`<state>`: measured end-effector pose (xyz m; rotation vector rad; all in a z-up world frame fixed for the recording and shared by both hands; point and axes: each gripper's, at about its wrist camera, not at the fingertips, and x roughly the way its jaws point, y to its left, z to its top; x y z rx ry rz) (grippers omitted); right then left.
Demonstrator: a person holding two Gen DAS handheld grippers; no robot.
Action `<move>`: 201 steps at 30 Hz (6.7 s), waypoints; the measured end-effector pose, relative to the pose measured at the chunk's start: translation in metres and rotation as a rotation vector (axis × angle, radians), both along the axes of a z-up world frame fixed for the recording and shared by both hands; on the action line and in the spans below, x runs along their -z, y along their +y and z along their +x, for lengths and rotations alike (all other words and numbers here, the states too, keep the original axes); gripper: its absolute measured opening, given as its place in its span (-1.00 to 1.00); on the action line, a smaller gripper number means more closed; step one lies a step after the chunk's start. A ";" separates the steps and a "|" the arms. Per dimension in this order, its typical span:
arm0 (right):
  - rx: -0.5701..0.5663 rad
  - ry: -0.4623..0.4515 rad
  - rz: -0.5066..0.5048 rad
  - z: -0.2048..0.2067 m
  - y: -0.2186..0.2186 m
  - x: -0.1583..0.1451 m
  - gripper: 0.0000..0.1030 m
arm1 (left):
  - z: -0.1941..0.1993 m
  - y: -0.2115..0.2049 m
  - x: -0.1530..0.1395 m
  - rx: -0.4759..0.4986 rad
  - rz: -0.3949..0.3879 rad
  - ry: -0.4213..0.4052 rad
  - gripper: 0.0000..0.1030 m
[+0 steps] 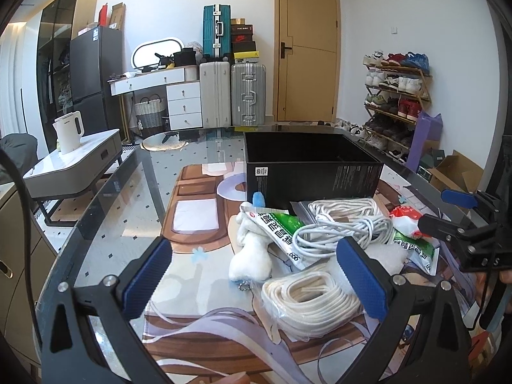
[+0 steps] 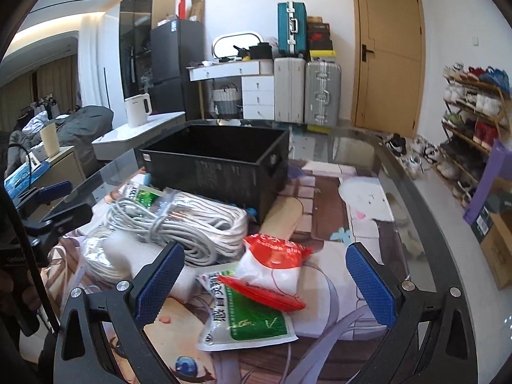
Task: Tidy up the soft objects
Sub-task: 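Move the right gripper toward the red-and-white balloon glue bag, then grasp the balloon glue bag with the right gripper, then grasp the white foam sheet with the left gripper while the right gripper holds the glue bag, then carry the foam sheet and glue bag over the black box with both grippers, then open both grippers to drop the foam and glue bag into the box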
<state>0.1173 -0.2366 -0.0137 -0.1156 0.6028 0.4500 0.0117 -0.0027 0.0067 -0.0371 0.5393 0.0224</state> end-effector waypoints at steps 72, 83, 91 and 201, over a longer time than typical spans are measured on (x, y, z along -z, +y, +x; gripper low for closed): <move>-0.006 0.151 0.011 -0.001 -0.010 0.010 0.04 | 0.003 -0.054 0.015 0.268 0.089 0.109 0.27; -0.024 0.144 0.004 -0.004 -0.005 0.009 0.04 | -0.004 -0.045 0.014 0.335 0.017 0.103 -0.62; -0.038 0.123 0.009 -0.011 0.000 0.001 0.04 | -0.015 -0.032 0.004 0.313 -0.012 0.070 -0.65; -0.127 0.037 0.050 0.034 0.036 -0.051 0.99 | 0.051 0.027 -0.035 0.049 -0.047 0.001 1.00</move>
